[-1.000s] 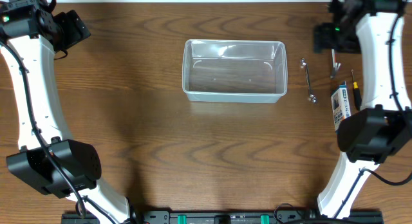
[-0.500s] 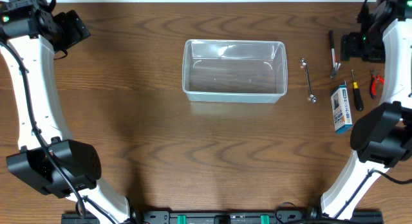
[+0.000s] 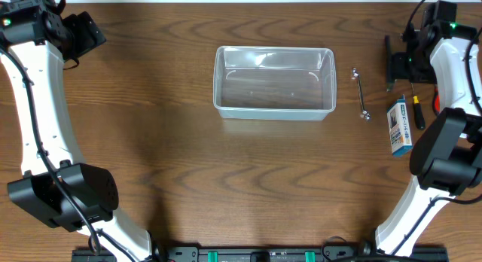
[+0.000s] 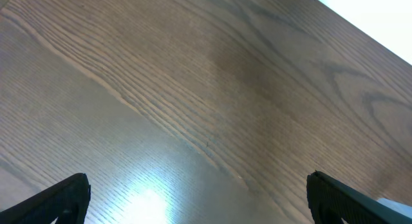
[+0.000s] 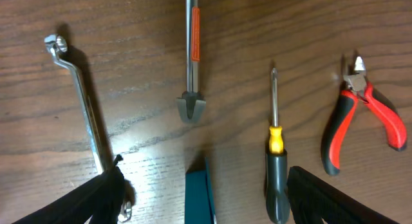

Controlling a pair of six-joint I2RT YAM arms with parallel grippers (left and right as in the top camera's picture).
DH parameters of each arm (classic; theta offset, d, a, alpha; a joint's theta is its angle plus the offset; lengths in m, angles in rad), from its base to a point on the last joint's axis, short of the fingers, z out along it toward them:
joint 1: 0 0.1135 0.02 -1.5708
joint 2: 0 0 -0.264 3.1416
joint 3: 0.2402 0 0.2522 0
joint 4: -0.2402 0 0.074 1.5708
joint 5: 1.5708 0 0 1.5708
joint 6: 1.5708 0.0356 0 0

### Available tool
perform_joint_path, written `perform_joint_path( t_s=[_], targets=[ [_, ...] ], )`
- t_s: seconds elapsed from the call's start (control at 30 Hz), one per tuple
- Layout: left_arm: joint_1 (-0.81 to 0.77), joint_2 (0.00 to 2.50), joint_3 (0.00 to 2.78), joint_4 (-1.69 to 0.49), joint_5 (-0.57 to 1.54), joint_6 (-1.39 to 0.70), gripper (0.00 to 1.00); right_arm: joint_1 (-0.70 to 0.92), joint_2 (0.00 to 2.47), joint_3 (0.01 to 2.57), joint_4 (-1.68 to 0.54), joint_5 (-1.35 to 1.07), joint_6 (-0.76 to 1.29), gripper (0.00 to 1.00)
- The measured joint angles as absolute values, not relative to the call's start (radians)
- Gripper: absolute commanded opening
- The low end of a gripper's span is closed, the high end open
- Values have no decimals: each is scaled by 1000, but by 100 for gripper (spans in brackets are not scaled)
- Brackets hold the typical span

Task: Pack container
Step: 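Move the right gripper over the hammer handle and lower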

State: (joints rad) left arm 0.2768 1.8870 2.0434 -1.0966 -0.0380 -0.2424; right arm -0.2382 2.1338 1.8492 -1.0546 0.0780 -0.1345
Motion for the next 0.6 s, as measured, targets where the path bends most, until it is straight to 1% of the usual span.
perform_joint_path(
  t_s=[0.6],
  targets=[
    [277, 1887, 2043, -1096, -38, -242, 98, -238, 2305, 1845, -1017, 76, -120, 82]
  ],
)
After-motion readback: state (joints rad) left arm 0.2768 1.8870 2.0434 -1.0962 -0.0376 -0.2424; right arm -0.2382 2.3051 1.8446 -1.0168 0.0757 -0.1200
